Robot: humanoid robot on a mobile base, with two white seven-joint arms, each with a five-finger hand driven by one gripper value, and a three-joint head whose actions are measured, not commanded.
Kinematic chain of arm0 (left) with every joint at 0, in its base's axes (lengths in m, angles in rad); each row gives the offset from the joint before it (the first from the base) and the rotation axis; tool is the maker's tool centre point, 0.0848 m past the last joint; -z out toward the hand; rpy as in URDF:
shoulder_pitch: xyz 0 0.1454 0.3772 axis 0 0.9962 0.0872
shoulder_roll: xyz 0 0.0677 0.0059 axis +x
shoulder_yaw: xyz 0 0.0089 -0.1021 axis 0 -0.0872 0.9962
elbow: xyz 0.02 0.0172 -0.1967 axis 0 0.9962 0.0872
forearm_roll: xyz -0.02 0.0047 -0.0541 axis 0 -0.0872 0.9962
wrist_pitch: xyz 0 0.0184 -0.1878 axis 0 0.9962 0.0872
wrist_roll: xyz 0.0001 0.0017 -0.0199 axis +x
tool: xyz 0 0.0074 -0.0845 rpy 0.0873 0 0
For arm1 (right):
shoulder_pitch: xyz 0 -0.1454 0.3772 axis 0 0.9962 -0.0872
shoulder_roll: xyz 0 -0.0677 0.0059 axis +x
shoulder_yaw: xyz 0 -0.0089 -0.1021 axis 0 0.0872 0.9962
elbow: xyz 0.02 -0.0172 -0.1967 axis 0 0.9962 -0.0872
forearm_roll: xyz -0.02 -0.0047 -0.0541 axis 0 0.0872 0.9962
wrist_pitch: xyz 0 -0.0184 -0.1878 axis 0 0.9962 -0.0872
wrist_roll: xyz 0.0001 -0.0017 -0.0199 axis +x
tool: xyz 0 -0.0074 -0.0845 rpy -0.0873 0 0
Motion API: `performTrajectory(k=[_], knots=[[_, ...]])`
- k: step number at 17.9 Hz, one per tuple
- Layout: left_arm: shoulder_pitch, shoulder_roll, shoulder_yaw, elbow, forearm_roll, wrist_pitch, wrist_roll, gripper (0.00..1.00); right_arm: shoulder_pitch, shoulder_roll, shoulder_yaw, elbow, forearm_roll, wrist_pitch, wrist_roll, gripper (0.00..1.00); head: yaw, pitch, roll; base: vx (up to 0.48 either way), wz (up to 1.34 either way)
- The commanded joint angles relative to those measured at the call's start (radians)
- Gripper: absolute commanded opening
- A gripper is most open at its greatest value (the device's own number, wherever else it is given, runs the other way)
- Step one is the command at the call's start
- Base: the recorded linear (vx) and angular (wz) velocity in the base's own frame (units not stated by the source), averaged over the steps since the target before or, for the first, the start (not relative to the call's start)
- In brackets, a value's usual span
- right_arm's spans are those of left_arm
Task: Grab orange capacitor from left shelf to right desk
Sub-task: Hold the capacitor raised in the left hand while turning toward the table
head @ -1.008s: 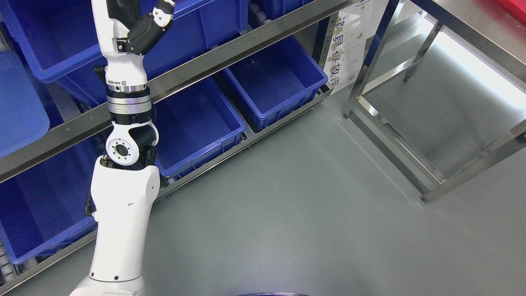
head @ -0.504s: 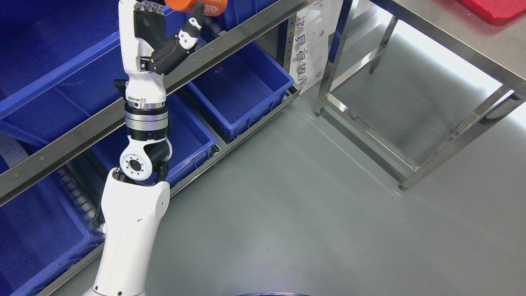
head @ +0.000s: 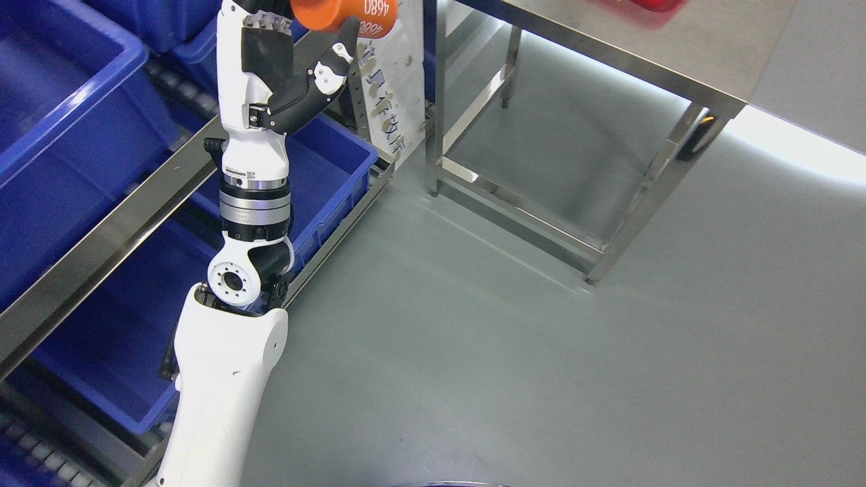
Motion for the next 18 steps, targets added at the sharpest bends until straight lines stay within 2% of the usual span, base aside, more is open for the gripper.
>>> performTrajectory(k=[1, 18], knots=[[0.002, 0.017, -0.028, -0.015, 0.014, 0.000, 0.001, 0.01, 0.020, -0.017, -0.012, -0.017, 0.005, 0.000, 0.000, 1.00, 0.0000, 0.000, 0.000, 0.111, -0.54], [-0.007, 0.017, -0.061, -0.009, 0.054, 0.005, 0.001, 0.01, 0.020, -0.017, -0.012, -0.017, 0.005, 0.000, 0.000, 1.00, 0.0000, 0.000, 0.000, 0.159, -0.41]])
